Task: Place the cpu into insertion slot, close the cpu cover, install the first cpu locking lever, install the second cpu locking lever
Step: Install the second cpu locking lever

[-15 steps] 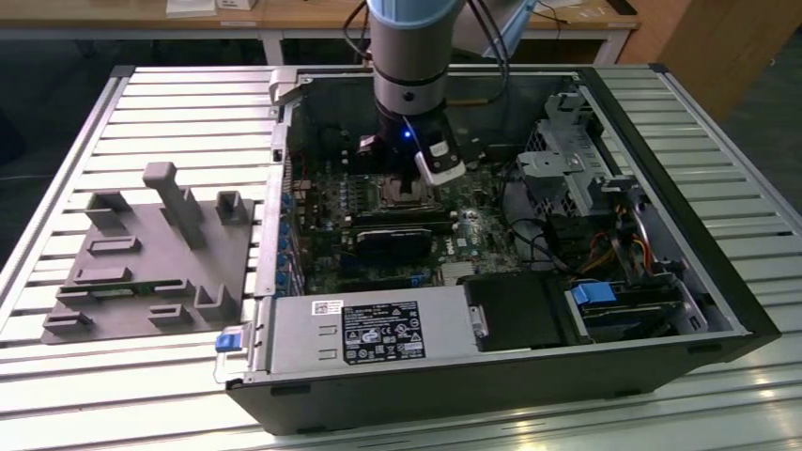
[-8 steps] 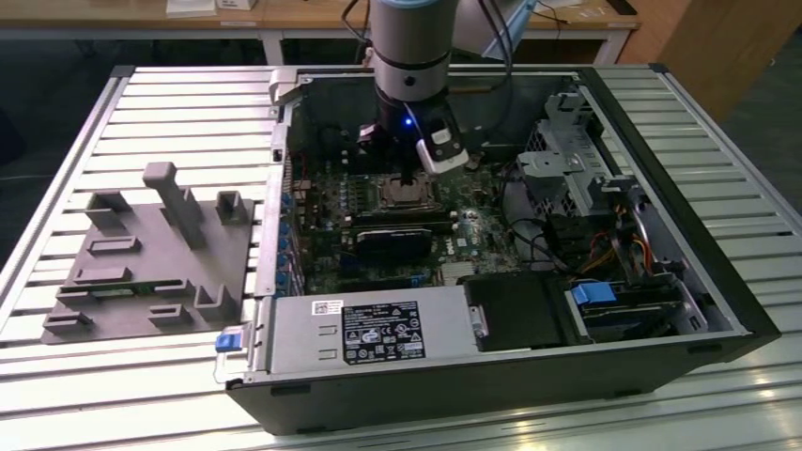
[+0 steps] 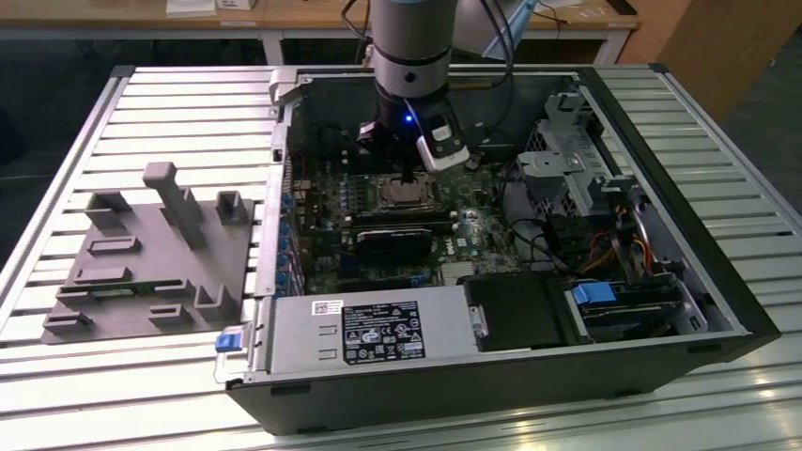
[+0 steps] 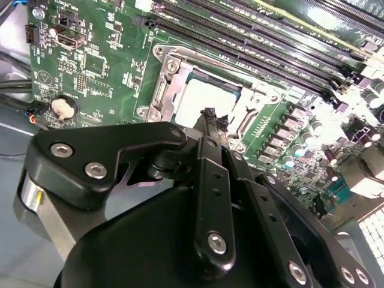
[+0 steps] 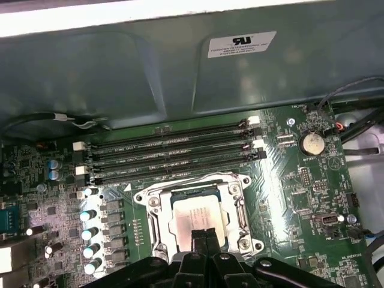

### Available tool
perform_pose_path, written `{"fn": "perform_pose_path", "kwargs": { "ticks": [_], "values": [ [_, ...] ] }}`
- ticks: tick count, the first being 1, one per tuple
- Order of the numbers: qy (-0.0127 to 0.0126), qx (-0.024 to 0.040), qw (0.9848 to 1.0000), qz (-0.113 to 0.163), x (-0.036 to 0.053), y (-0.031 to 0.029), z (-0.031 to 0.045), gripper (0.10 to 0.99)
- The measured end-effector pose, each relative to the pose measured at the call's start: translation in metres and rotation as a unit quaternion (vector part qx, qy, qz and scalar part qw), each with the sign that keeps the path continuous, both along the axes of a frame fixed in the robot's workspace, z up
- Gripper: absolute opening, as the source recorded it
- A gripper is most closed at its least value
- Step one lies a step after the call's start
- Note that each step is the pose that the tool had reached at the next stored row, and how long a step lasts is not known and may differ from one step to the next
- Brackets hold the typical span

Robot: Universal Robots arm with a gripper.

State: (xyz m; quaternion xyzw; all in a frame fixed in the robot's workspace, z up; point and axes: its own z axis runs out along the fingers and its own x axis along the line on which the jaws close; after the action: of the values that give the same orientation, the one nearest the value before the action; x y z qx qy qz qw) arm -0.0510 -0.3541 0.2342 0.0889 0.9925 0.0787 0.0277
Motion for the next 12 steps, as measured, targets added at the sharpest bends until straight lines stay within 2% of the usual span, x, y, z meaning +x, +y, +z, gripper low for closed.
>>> {"fn": "perform_pose_path", "kwargs": {
  "ticks": [2,4,12],
  "values": [
    [0.0000,-0.0119,0.9999,0.000,0.0000,-0.0001,0.0000,0.102],
    [-0.0001,-0.0171,0.9999,0.000,0.0001,0.0000,-0.0001,0.102],
    [0.0001,-0.0179,0.9998,0.000,0.0001,0.0000,0.0008,0.102]
  ]
}}
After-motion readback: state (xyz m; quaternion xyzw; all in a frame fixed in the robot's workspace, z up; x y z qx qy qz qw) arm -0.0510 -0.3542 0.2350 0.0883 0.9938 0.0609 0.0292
